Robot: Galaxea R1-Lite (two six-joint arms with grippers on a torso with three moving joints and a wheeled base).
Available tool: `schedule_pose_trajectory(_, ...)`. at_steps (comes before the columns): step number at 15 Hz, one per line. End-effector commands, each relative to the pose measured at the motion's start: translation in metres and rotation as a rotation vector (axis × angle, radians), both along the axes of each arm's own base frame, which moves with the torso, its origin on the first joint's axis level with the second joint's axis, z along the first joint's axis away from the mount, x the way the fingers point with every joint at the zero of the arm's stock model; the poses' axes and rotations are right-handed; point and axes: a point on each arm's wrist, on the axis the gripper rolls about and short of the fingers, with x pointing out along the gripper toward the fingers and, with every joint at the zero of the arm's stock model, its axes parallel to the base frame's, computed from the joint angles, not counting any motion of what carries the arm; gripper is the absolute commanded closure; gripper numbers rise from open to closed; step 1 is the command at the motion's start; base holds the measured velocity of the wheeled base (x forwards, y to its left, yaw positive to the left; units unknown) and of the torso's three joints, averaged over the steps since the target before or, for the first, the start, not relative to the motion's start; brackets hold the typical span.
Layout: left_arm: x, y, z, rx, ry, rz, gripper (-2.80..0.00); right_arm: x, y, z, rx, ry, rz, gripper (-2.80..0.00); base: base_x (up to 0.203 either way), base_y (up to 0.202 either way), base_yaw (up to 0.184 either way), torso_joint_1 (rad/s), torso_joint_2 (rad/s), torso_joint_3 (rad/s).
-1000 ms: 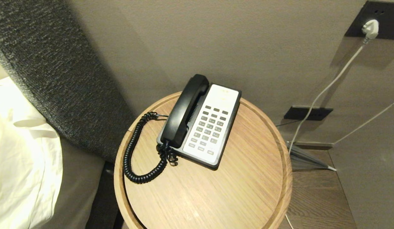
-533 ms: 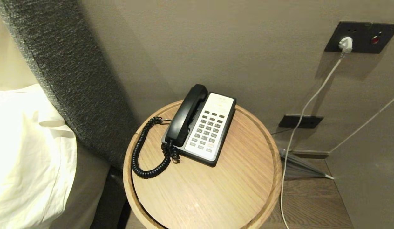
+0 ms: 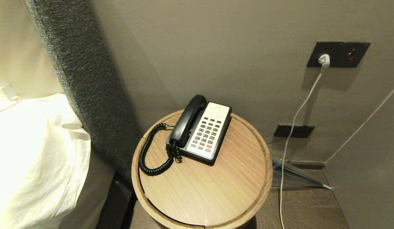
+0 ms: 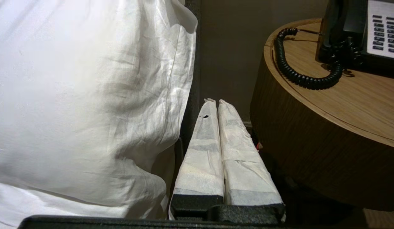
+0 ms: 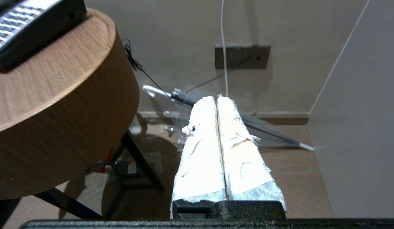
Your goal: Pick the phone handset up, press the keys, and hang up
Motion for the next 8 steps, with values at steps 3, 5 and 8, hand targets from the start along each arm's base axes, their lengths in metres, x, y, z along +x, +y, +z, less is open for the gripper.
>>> schedule_pose_trajectory(3,0.0033,0.0,-0.011,0.001,0.04,0.002,0.0,0.0018,0.0,-0.0059,0.001,0.023,0.0,0.0,0.0,0.0,0.0,0.001,0.0,0.202)
schedule_pose_trajectory(5,0.0033,0.0,-0.011,-0.001,0.04,0.001,0.0,0.0018,0.0,-0.0059,0.002,0.023,0.0,0.0,0.0,0.0,0.0,0.002,0.0,0.198)
schedule_pose_trajectory(8,0.0033,0.0,-0.011,-0.001,0.04,0.001,0.0,0.0018,0.0,-0.0059,0.002,0.023,0.0,0.0,0.0,0.0,0.0,0.003,0.0,0.199)
